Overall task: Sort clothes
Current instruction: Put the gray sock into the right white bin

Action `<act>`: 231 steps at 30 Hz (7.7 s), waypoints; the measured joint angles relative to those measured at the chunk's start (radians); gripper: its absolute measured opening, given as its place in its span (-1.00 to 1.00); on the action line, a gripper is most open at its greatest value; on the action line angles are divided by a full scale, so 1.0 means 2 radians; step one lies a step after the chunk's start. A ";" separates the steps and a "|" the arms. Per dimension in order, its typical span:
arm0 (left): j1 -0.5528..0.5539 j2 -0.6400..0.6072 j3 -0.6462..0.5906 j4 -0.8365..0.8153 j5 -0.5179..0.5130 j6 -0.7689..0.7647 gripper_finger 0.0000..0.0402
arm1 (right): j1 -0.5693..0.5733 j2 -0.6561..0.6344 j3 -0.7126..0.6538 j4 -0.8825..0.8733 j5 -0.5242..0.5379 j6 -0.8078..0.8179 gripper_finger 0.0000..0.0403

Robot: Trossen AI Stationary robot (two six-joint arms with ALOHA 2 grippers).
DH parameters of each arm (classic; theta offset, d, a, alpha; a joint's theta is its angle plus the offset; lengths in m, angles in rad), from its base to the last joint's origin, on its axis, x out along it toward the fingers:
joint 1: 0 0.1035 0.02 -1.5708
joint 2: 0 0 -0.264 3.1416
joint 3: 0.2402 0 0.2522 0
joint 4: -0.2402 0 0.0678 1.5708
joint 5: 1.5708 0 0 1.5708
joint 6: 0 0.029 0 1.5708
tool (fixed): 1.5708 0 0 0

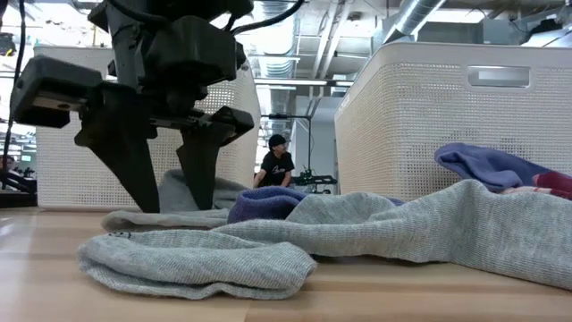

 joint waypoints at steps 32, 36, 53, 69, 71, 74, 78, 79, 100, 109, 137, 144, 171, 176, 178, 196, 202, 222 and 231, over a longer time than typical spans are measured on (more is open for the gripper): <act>-0.004 -0.015 -0.010 0.016 -0.005 0.009 -0.75 | 0.006 0.020 0.000 0.025 -0.001 -0.004 -0.37; -0.007 -0.018 -0.010 0.021 -0.005 0.006 -0.40 | 0.006 0.020 0.000 0.025 -0.001 -0.005 -0.37; 0.016 0.009 -0.013 0.018 0.012 -0.023 0.21 | 0.006 0.020 0.000 0.028 -0.001 -0.004 -0.37; 0.004 0.059 0.006 0.023 0.019 0.016 -0.93 | 0.006 0.020 0.000 0.032 -0.001 -0.004 -0.37; 0.000 0.059 0.014 0.020 0.009 0.026 -0.95 | 0.006 0.020 0.000 0.033 -0.001 -0.004 -0.37; -0.005 0.058 0.029 0.000 -0.006 0.035 -0.95 | 0.006 0.020 0.000 0.034 -0.001 -0.004 -0.37; -0.007 0.052 0.050 -0.041 -0.029 0.044 -0.97 | 0.006 0.020 0.000 0.039 -0.001 -0.004 -0.37; -0.008 0.049 0.053 -0.051 -0.039 0.047 -0.97 | 0.006 0.021 0.000 0.039 -0.001 -0.004 -0.37; -0.030 -0.136 0.087 -0.068 -0.097 0.099 -0.98 | -0.013 0.107 -0.002 0.061 -0.008 -0.014 -0.16; -0.042 -0.198 0.087 -0.014 -0.068 0.129 -0.98 | -0.041 0.137 -0.002 0.140 0.012 -0.043 0.20; -0.064 -0.205 0.131 -0.004 -0.072 0.255 -0.98 | -0.090 0.162 -0.002 0.300 0.053 -0.121 0.06; -0.064 -0.205 0.136 0.004 -0.074 0.268 -0.98 | -0.094 0.161 -0.002 0.303 0.053 -0.121 -0.01; -0.064 -0.205 0.136 -0.034 -0.138 0.224 -0.80 | -0.095 0.158 -0.002 0.270 0.081 -0.148 -0.99; -0.064 -0.205 0.136 -0.079 -0.156 0.176 -0.61 | -0.093 0.142 -0.002 0.249 0.106 -0.148 -0.99; -0.064 -0.205 0.136 -0.095 -0.157 0.152 -0.53 | -0.092 0.134 -0.002 0.237 0.119 -0.148 -1.00; -0.065 -0.205 0.049 -0.120 -0.108 0.030 -0.24 | -0.073 0.002 -0.002 0.130 0.295 -0.150 -1.00; -0.066 -0.205 -0.015 -0.037 -0.070 0.020 -0.24 | -0.093 -0.048 -0.002 0.103 0.319 -0.157 -1.00; -0.066 -0.205 -0.089 0.082 -0.054 -0.011 -0.24 | -0.317 -0.162 -0.002 -0.092 0.225 -0.072 -1.00; -0.067 -0.205 -0.089 0.082 -0.054 -0.010 -0.24 | -0.407 -0.143 -0.002 -0.162 0.142 -0.035 -1.00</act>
